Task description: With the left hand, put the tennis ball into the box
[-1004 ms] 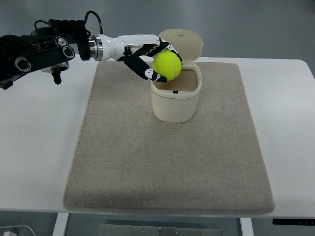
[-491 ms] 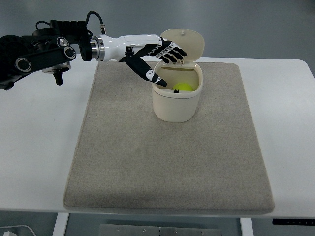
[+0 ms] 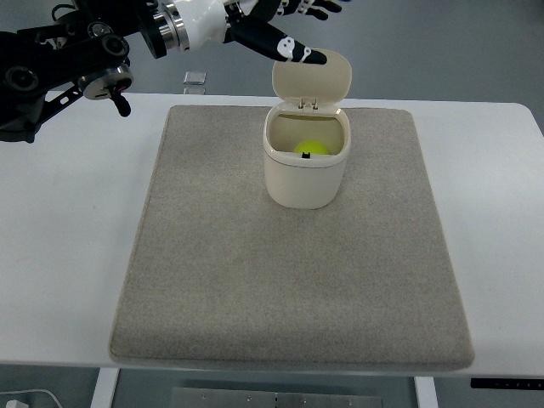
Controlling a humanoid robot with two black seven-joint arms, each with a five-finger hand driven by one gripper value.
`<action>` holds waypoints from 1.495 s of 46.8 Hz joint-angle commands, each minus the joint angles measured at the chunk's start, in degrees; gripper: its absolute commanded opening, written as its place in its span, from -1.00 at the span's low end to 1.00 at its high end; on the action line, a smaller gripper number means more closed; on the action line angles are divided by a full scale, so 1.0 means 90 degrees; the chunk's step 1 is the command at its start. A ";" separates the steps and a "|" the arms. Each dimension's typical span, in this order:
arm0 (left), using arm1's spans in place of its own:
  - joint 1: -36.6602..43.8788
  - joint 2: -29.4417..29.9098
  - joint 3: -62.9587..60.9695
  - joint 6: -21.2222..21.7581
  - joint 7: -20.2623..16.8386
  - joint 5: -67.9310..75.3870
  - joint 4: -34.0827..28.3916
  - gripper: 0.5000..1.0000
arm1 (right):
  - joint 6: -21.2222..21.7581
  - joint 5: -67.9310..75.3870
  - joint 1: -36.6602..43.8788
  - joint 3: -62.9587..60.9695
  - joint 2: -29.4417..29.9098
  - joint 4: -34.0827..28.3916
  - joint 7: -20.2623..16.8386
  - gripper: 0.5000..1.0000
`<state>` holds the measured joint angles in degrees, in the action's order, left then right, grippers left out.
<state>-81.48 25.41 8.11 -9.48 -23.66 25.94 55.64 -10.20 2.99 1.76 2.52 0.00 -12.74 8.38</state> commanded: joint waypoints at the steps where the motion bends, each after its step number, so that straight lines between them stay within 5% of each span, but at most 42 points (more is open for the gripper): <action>1: 0.0020 -0.0040 0.0056 0.0291 0.0002 -0.0878 -0.0536 0.49 | 0.0000 0.0000 0.0000 -0.0006 0.0000 0.0000 0.0007 0.75; 19: 0.0683 -0.0177 0.0095 0.0126 -0.0125 -0.4298 -0.2519 0.48 | 0.0000 0.0000 0.0000 0.0003 0.0000 0.0000 0.0007 0.75; 33: 0.1689 -0.0548 0.1228 -0.1134 -0.0301 -0.4348 -0.4023 0.47 | 0.0000 0.0000 0.0000 -0.0006 0.0000 0.0000 -0.0003 0.75; 70: 0.2695 -0.1759 0.1980 -0.1232 -0.0506 -0.4367 -0.4404 0.36 | 0.0000 0.0000 0.0000 0.0003 0.0000 0.0000 0.0007 0.75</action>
<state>-58.03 10.28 25.51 -20.40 -27.91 -13.41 17.39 -10.20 2.99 1.76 2.50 0.00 -12.75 8.38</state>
